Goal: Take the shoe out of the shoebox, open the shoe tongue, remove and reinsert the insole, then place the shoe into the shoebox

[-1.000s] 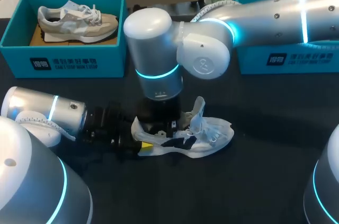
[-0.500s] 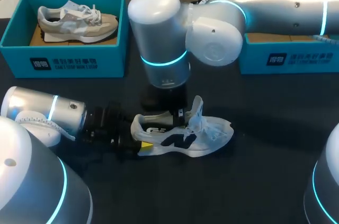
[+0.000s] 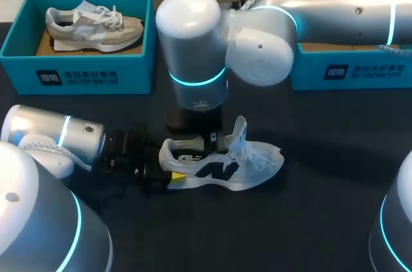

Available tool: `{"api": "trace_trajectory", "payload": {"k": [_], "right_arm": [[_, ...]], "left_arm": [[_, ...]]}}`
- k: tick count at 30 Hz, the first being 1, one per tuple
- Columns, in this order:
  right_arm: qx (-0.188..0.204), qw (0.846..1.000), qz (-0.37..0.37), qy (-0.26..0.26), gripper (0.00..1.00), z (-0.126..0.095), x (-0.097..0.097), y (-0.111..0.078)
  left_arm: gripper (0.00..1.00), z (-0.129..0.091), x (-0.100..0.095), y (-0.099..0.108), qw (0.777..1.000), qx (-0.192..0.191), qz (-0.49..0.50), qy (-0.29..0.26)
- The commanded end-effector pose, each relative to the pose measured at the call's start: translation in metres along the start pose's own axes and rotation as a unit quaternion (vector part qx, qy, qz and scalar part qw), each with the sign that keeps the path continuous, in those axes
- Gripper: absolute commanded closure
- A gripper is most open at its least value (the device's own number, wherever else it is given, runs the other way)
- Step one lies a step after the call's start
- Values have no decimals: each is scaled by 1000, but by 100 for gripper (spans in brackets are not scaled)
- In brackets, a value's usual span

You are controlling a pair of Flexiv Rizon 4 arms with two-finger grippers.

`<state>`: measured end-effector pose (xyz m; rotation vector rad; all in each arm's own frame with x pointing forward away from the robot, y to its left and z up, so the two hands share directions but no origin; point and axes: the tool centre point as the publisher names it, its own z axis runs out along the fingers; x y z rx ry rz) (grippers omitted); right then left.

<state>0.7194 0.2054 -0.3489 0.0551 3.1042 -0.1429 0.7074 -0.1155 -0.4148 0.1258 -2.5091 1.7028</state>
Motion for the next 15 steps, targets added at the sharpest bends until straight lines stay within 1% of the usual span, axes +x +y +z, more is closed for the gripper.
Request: {"api": "trace_trajectory", "payload": {"k": [1, 7, 12, 15], "right_arm": [[1, 1000, 3, -9, 90, 7, 1, 8], [1, 1000, 14, -15, 79, 19, 0, 10], [0, 1000, 19, -12, 79, 27, -3, 9], [-1, 1000, 20, -15, 75, 28, -7, 8]], "left_arm": [[100, 0, -2, 3, 1000, -1, 0, -1], [100, 0, -2, 3, 1000, -1, 0, -1], [100, 0, -2, 3, 1000, -1, 0, -1], [100, 0, -2, 3, 1000, -1, 0, -1]]}}
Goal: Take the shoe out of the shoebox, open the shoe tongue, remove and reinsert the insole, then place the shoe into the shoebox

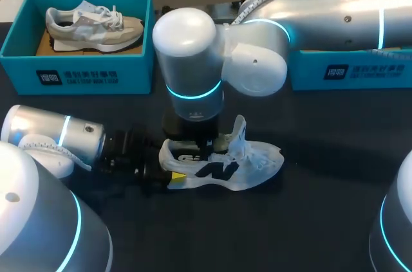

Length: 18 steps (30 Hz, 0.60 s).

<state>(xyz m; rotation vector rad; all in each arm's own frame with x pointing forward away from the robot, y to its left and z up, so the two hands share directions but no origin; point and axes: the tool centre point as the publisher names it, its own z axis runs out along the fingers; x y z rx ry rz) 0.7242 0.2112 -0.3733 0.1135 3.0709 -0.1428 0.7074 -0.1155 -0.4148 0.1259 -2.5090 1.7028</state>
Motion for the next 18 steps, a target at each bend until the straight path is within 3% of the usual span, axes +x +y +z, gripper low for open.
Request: {"api": "trace_trajectory", "payload": {"k": [1, 11, 18], "right_arm": [[-2, 1000, 1, -1, 72, 6, -5, -1], [-7, 1000, -2, -15, 58, 9, -18, -1], [-19, 1000, -7, -8, 57, 21, -19, 7]], "left_arm": [[100, 0, -2, 3, 1000, -1, 0, -1], [100, 0, -2, 3, 1000, -1, 0, -1], [100, 0, -2, 3, 1000, -1, 0, -1]]}}
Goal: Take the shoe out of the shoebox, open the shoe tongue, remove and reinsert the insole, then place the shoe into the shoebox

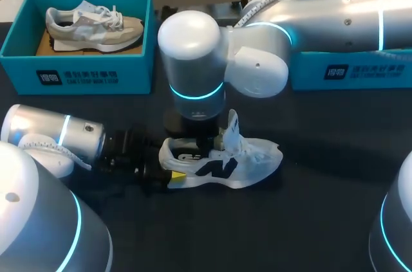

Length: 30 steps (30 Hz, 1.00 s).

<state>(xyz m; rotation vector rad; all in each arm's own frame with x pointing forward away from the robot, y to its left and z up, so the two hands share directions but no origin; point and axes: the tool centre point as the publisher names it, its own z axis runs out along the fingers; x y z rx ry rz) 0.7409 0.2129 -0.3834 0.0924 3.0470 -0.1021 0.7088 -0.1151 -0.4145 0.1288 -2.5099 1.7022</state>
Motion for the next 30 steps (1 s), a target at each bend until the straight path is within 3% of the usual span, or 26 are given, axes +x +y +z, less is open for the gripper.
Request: {"api": "trace_trajectory", "payload": {"k": [1, 13, 15, 18, 19, 30], "right_arm": [[-7, 1000, -2, 5, 56, 12, -2, 4], [-33, 999, 6, 38, 62, 40, 14, 12], [-33, 998, 8, 45, 72, 44, 18, 13], [-34, 998, 12, 54, 98, 47, 23, 13], [-33, 998, 14, 56, 100, 48, 25, 12], [-9, 997, 43, 66, 100, 35, 38, -6]], "left_arm": [[100, 0, 0, 3, 1000, -1, 0, 0], [100, 0, 0, 3, 1000, -1, 0, 0], [100, 0, 0, 3, 1000, -1, 0, 0], [100, 0, 0, 3, 1000, -1, 0, 0], [100, 0, 0, 3, 1000, -1, 0, 0], [100, 0, 0, 3, 1000, -1, 0, 0]]}}
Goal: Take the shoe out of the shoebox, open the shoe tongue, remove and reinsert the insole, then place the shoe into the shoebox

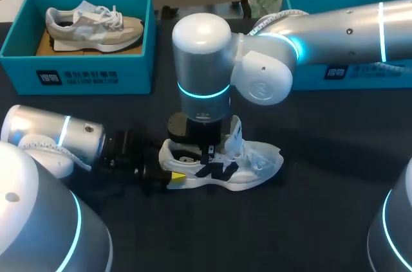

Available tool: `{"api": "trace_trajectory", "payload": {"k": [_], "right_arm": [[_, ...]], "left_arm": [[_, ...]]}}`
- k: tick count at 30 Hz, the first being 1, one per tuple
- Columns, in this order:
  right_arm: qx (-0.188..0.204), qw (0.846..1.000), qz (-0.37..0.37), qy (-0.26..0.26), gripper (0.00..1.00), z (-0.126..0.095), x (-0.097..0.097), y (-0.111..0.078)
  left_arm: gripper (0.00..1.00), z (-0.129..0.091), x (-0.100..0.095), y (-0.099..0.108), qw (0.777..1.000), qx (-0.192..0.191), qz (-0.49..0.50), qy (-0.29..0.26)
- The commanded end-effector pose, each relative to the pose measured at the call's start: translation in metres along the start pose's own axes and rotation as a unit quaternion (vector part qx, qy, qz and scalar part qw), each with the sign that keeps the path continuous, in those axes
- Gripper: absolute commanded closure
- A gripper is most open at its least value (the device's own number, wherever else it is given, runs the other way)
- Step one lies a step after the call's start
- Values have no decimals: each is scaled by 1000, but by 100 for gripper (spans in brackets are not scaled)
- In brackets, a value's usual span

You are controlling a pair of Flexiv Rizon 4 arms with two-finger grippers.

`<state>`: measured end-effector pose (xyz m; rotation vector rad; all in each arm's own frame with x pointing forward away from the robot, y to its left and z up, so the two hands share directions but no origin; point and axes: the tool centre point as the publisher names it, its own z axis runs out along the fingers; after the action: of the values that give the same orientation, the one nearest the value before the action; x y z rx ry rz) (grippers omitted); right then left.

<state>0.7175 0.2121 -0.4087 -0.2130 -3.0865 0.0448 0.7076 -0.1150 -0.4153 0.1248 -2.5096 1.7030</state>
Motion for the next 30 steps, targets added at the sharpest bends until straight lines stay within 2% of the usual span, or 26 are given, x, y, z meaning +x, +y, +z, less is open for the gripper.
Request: {"api": "trace_trajectory", "payload": {"k": [1, 10, 30], "right_arm": [[8, 1000, 8, -7, 100, 10, 11, -9], [18, 999, 23, -21, 100, -16, 12, -23], [1, 999, 15, -42, 100, -55, -4, -31]], "left_arm": [[100, 0, -1, 2, 1000, -1, -1, -1], [100, 0, -1, 2, 1000, -1, -1, -1], [100, 0, -1, 2, 1000, -1, -1, -1]]}}
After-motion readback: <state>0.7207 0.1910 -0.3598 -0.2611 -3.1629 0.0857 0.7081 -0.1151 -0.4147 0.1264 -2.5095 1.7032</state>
